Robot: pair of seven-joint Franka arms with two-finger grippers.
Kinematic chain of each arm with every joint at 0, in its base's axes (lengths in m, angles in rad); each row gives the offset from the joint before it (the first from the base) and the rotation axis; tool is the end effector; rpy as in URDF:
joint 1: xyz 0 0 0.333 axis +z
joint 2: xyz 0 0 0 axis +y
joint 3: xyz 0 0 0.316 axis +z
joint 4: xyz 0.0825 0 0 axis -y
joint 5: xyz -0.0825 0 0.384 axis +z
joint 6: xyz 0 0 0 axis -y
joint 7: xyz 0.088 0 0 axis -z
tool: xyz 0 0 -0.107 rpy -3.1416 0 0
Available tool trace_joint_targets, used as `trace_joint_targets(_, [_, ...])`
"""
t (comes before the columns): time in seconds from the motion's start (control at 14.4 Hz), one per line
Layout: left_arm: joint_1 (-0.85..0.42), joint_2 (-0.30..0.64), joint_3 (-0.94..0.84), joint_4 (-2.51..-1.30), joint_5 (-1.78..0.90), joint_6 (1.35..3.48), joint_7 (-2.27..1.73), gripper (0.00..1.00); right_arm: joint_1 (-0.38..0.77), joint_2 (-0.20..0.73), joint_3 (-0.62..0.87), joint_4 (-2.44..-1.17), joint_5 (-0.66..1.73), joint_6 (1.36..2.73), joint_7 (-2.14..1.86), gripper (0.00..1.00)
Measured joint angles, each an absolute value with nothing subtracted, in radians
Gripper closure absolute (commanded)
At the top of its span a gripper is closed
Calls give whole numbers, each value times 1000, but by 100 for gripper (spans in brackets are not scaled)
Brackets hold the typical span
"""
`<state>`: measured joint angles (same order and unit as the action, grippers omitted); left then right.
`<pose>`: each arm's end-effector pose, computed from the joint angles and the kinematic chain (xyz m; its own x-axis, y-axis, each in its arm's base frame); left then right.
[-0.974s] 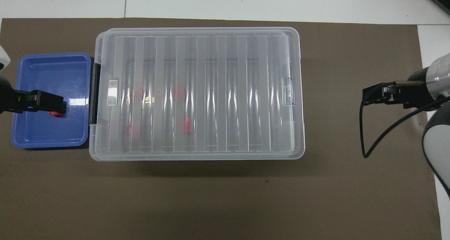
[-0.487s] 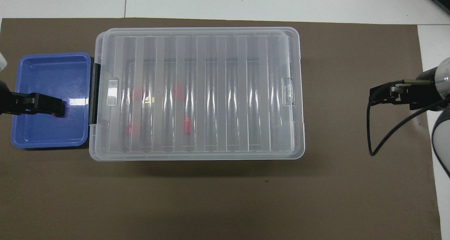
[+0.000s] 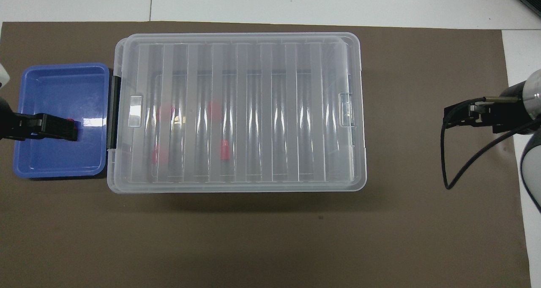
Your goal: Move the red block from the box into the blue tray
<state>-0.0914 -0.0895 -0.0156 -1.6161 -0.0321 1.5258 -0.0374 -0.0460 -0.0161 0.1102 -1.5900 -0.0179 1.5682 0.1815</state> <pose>0.5184 -0.0597 0.6475 0.9975 -0.0709 -0.0019 -0.0708 -0.9970 0.0306 0.5480 0.0338 0.6241 0.9931 -0.1171 -0.0022 -0.1170 -0.9929 0.0204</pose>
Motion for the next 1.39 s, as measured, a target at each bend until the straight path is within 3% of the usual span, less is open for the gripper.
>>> trace_joint_targets(1.39, [-90, -90, -16, -1616, -32, 1523, -37, 0, -45, -16, 118, -1562, -18, 1558, 181, 0])
